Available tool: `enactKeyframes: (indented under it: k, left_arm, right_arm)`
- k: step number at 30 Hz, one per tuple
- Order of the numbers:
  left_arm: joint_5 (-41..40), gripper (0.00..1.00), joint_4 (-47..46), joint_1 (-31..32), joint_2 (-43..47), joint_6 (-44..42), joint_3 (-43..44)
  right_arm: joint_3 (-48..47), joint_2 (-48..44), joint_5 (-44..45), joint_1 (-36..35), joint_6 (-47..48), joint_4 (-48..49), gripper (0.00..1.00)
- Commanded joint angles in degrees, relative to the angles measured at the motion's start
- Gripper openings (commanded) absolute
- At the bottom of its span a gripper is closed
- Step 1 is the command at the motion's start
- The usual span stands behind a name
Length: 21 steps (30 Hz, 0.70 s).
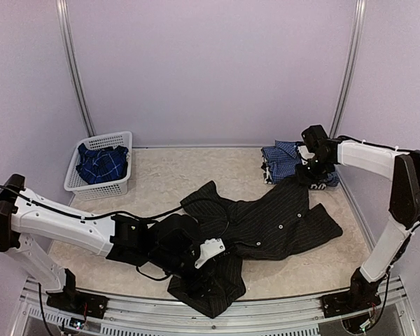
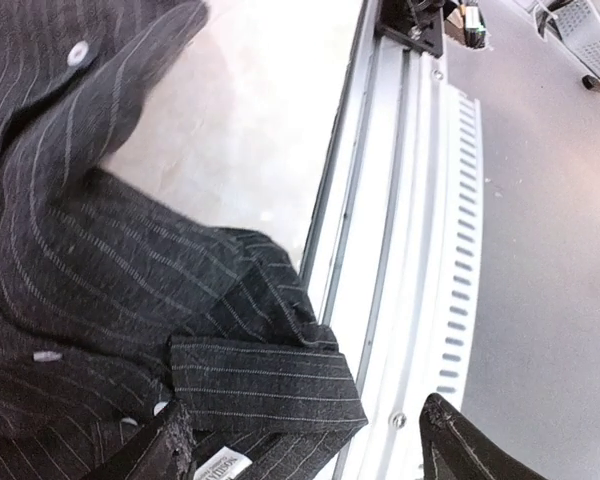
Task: Fold and stack the long sleeve shirts
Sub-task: Pick up the crumpled shirt from the center of the board.
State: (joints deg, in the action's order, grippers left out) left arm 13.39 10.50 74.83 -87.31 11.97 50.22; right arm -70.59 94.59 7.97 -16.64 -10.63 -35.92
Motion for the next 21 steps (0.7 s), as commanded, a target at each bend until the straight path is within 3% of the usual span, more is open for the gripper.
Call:
enactKeyframes:
  k: [1, 4, 8, 14, 21]
  left_arm:
    - [0.5, 0.73, 3.7, 1.2, -5.7, -8.0, 8.4]
    - [0.2, 0.72, 6.8, 2.6, -11.3, -10.7, 13.6]
    - [-0.5, 0.71, 9.1, 3.3, -16.5, -13.4, 18.2]
    - [-5.1, 0.69, 13.7, 6.2, -23.1, -16.3, 25.1]
    - [-15.7, 0.61, 17.1, 7.3, -30.7, -14.7, 30.7]
  right_arm:
    - [-8.4, 8.0, 0.9, 2.1, 2.0, 0.7, 0.11]
    - [-7.8, 6.7, -0.4, 1.5, 1.3, 0.7, 0.34]
    - [0.7, -3.0, -4.0, 0.1, -0.2, 3.4, 0.70]
    - [10.4, -14.8, -7.8, -0.6, -2.2, 3.0, 0.77]
    - [15.0, -18.6, -11.1, -1.2, -3.6, 3.7, 0.76]
